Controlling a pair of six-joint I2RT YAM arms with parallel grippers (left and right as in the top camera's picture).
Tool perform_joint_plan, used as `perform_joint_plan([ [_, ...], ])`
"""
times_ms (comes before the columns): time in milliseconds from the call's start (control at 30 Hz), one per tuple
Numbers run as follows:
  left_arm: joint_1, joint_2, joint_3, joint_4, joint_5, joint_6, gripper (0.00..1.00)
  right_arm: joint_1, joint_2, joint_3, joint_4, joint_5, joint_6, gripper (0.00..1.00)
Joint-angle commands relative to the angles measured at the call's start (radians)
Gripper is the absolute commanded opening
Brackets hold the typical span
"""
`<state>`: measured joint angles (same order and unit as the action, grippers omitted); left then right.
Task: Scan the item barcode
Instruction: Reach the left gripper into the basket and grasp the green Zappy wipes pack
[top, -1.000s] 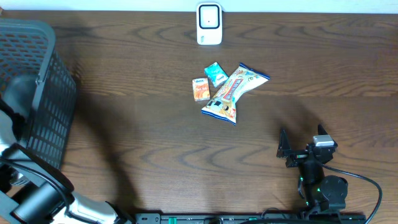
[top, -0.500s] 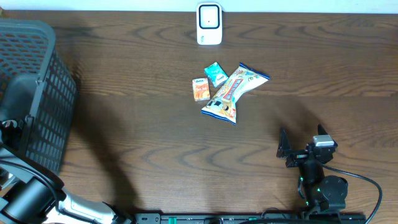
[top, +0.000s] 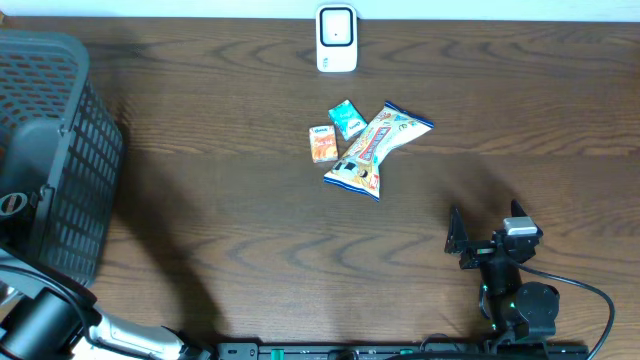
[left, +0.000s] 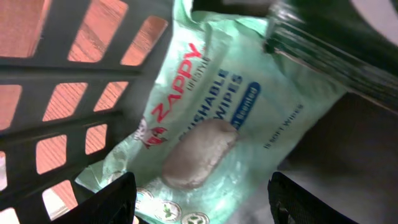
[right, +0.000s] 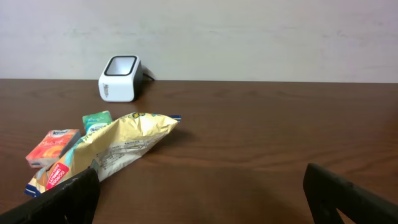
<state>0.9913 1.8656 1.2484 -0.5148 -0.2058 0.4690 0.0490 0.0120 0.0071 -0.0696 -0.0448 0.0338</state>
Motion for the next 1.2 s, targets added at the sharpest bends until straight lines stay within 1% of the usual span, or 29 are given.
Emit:
perform_joint_plan([
  [0, 0.022, 0.011, -0.023, 0.024, 0.05, 0.005, 0.67, 0.01, -0.006, -0.002, -0.004, 0.005, -0.005, 0.99],
  [67, 0.029, 0.011, -0.051, 0.053, 0.05, 0.005, 0.66, 0.01, -0.006, -0.002, -0.004, 0.005, -0.005, 0.99],
  [100, 0.029, 0.011, -0.061, 0.058, 0.053, 0.005, 0.63, 0.01, -0.006, -0.002, -0.004, 0.005, -0.005, 0.99],
  [167, 0.029, 0.011, -0.08, 0.064, 0.093, 0.005, 0.61, 0.01, -0.006, -0.002, -0.004, 0.005, -0.005, 0.99],
  [200, 0.029, 0.011, -0.085, 0.064, 0.114, 0.005, 0.59, 0.01, -0.006, -0.002, -0.004, 0.005, -0.005, 0.99],
  [233, 0.029, 0.011, -0.089, 0.06, 0.138, 0.005, 0.55, 0.01, -0.006, -0.002, -0.004, 0.005, -0.005, 0.99],
  [267, 0.029, 0.011, -0.09, 0.055, 0.155, 0.005, 0.46, 0.01, -0.006, -0.002, -0.004, 0.005, -0.005, 0.99],
  [367, 0.029, 0.005, -0.09, 0.048, 0.166, -0.027, 0.09, 0.01, -0.006, -0.002, -0.004, 0.005, -0.005, 0.99],
  [533, 0.029, -0.082, -0.074, 0.051, 0.169, -0.134, 0.07, 0.01, -0.006, -0.002, -0.004, 0.005, -0.005, 0.99],
  [567, 0.029, -0.143, -0.056, 0.051, 0.17, -0.208, 0.08, 0.01, -0.006, -0.002, -0.004, 0.005, -0.005, 0.99],
  [667, 0.029, -0.268, -0.026, 0.062, 0.197, -0.36, 0.08, 0.01, -0.006, -0.002, -0.004, 0.005, -0.005, 0.99],
  [800, 0.029, -0.449, -0.019, 0.125, 0.342, -0.514, 0.07, 0.01, -0.006, -0.002, -0.004, 0.005, -0.005, 0.99],
  [900, 0.027, -0.574, -0.019, 0.201, 0.496, -0.641, 0.08, 0.01, -0.006, -0.002, -0.004, 0.005, -0.005, 0.99],
  [967, 0.017, -0.643, -0.019, 0.263, 0.615, -0.763, 0.07, 0.01, -0.006, -0.002, -0.004, 0.005, -0.005, 0.99],
  [1000, 0.006, -0.674, -0.019, 0.297, 0.676, -0.843, 0.07, 0.01, -0.006, -0.002, -0.004, 0.005, -0.005, 0.99],
  [1033, -0.008, -0.698, -0.019, 0.326, 0.729, -0.929, 0.07, 0.01, -0.006, -0.002, -0.004, 0.005, -0.005, 0.99],
  [1100, -0.068, -0.737, -0.019, 0.388, 0.822, -1.155, 0.07, 0.01, -0.006, -0.002, -0.004, 0.005, -0.005, 0.99],
  [1167, -0.144, -0.753, -0.019, 0.42, 0.866, -1.323, 0.07, 0.01, -0.006, -0.002, -0.004, 0.005, -0.005, 0.99],
])
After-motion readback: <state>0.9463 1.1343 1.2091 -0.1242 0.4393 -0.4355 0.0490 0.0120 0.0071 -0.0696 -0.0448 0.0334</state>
